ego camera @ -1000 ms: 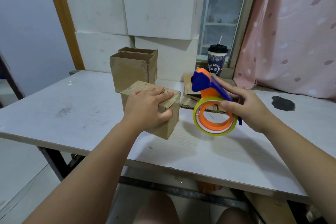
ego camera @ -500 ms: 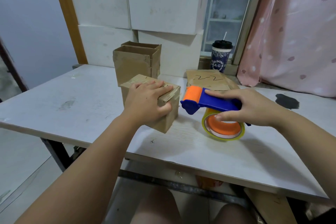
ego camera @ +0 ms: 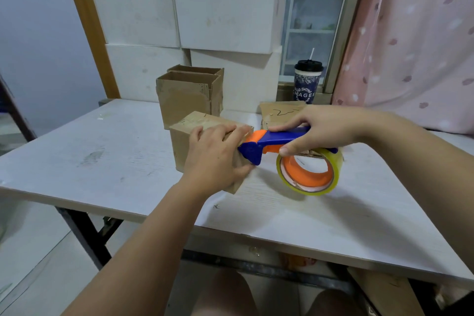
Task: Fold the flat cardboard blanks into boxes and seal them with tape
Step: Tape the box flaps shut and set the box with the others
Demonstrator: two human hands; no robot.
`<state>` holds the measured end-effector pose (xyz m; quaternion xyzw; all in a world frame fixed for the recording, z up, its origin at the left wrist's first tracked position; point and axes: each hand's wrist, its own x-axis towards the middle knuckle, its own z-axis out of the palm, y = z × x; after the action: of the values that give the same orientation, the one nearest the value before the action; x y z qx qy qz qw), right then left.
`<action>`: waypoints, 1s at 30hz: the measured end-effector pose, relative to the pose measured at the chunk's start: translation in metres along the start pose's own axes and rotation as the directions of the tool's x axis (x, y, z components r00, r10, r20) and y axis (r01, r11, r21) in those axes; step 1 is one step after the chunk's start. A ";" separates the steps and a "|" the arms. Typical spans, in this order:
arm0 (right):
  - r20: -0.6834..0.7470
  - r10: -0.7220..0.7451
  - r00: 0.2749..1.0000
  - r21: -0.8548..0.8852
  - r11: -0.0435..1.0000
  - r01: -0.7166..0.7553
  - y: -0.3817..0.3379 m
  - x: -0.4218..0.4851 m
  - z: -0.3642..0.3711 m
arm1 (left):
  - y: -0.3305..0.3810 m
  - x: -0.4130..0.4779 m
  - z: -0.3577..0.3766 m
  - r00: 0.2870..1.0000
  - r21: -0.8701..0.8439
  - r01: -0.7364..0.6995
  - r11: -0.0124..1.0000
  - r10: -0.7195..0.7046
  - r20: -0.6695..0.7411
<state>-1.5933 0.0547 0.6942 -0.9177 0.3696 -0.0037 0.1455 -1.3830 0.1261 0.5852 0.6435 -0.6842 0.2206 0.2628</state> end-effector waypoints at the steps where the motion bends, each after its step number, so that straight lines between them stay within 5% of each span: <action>1: 0.016 0.010 1.000 -0.022 1.000 -0.009 -0.003 0.002 -0.003 | 0.001 -0.001 0.002 1.000 -0.003 0.003 1.000 -0.003 -0.010; 14: 0.070 0.050 0.996 -0.095 0.995 -0.043 -0.021 0.013 -0.017 | 0.019 -0.004 0.038 0.909 0.061 0.057 0.997 -0.026 -0.416; 23: 0.157 0.152 0.976 -0.098 0.986 -0.137 -0.036 0.034 -0.041 | 0.019 0.003 0.020 0.956 -0.230 0.130 0.965 -0.183 -0.230; 30: 0.459 0.283 0.842 0.074 0.932 -0.354 -0.022 0.052 -0.032 | 0.010 -0.002 0.008 1.000 -0.130 -0.012 0.991 0.011 -0.009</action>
<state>-1.5442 0.0261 0.7253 -0.8058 0.4730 0.1997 0.2952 -1.3932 0.1230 0.5784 0.6200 -0.6998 0.1798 0.3059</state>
